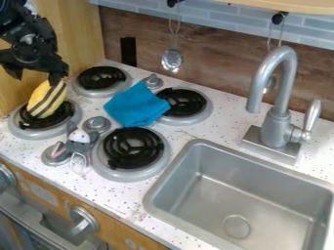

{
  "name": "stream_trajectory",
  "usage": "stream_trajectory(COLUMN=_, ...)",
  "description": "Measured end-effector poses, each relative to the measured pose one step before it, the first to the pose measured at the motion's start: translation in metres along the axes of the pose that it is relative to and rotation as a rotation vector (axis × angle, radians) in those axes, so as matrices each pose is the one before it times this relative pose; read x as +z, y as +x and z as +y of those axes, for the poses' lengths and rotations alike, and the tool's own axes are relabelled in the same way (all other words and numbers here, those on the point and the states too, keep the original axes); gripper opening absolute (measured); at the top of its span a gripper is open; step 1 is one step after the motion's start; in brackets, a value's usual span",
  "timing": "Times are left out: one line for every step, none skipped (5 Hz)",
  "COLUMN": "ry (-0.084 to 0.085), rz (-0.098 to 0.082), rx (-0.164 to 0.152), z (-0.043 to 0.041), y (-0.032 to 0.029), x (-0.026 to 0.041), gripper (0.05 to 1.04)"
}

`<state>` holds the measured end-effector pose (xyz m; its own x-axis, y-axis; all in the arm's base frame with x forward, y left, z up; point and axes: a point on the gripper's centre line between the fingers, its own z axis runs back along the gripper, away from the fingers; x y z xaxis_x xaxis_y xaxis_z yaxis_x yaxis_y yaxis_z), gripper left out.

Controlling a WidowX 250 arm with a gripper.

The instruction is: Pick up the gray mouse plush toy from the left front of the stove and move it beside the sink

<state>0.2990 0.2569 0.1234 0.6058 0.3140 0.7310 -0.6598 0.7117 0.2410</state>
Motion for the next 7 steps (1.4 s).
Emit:
stream_trajectory(ry=-0.0076, rz=0.0339, rx=-0.0105, z=-0.00429, y=-0.01222, x=-0.00577, gripper=1.003)
stream_trajectory(ry=-0.0502, rz=0.0086, rx=-0.0633, z=-0.01367, y=-0.02109, x=0.00516, gripper=1.002)
stream_trajectory(ry=-0.0815, rz=-0.0229, rx=-0.0240, z=-0.00943, y=-0.00167, x=0.01660, gripper=1.002)
stream_trajectory(ry=-0.1084, rz=0.0261, rx=-0.0456, z=-0.01646, y=-0.01069, x=0.01406, gripper=1.002)
stream_trajectory(ry=-0.0849, rz=0.0287, rx=0.0281, z=-0.00856, y=-0.00399, x=0.00454, gripper=1.002)
stream_trajectory(ry=-0.0135, rz=0.0308, rx=0.0261, z=0.00137, y=-0.00122, x=0.00061, gripper=1.003)
stream_trajectory(ry=0.0155, rz=0.0305, rx=0.0261, z=0.00432, y=-0.00106, x=-0.00805, gripper=1.003)
